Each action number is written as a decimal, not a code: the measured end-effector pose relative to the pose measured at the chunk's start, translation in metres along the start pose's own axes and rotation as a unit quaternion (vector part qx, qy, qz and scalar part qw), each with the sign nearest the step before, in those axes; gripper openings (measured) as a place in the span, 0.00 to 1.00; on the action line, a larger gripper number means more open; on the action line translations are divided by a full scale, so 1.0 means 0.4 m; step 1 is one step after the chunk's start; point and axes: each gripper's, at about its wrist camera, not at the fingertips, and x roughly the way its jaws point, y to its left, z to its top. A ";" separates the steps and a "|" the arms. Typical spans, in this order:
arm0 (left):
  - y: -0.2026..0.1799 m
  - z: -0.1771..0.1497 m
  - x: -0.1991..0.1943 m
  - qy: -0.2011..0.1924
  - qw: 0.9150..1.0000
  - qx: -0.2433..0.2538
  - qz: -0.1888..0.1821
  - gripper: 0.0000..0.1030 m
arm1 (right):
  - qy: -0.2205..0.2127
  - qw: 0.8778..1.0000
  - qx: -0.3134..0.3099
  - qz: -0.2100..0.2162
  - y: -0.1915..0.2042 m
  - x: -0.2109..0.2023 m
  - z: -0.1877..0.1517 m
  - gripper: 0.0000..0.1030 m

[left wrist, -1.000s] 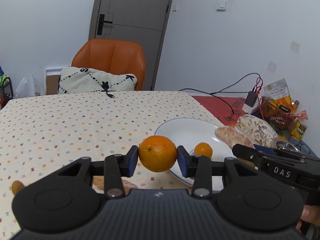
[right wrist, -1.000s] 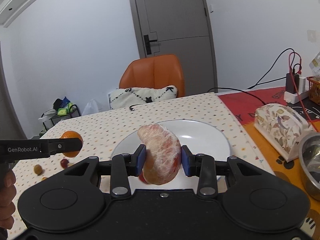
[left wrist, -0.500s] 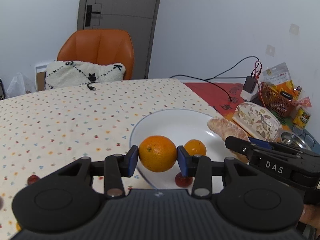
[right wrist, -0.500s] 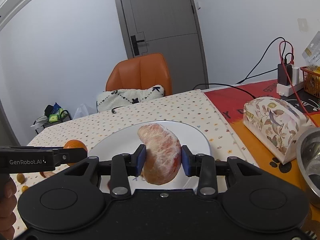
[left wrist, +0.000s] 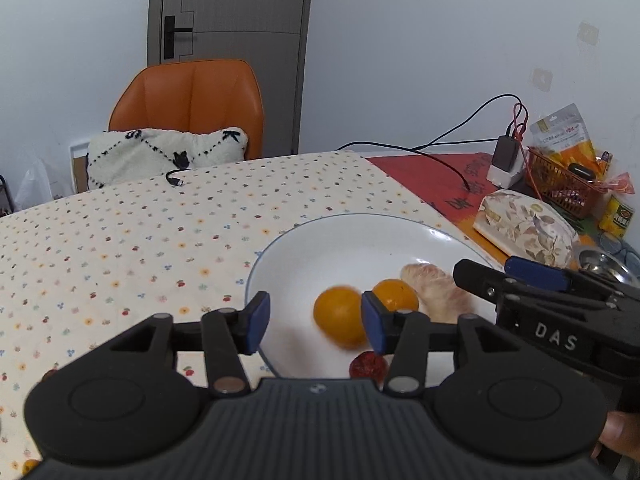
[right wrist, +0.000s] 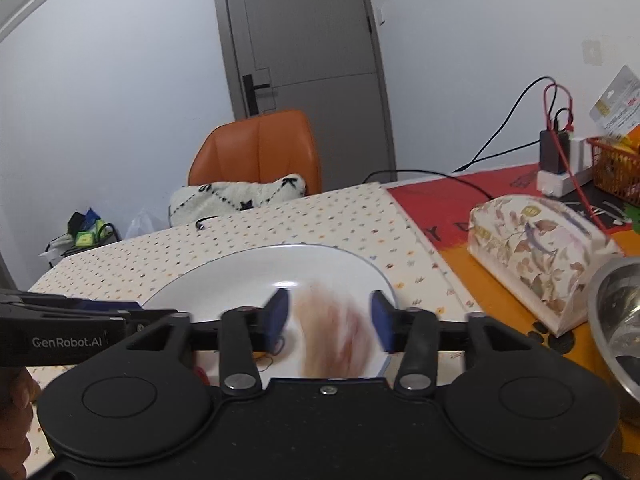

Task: Organize fruits
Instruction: 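Open both tools to release the orange and pomelo segment onto the plate, then move both tools back toward the remaining fruit on the tablecloth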

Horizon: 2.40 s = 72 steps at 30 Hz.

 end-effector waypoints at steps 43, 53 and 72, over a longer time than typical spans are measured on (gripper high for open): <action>0.187 -0.097 -0.380 -0.102 0.983 -0.071 0.132 0.97 | -0.064 0.995 0.061 0.037 0.090 -0.232 0.004 1.00; 0.246 -0.117 -0.480 -0.120 0.977 -0.089 0.150 0.97 | -0.063 0.996 0.028 0.064 0.140 -0.287 0.013 1.00; 0.383 -0.210 -0.535 -0.106 0.968 -0.137 0.181 0.97 | -0.022 0.991 -0.011 0.132 0.255 -0.263 -0.010 1.00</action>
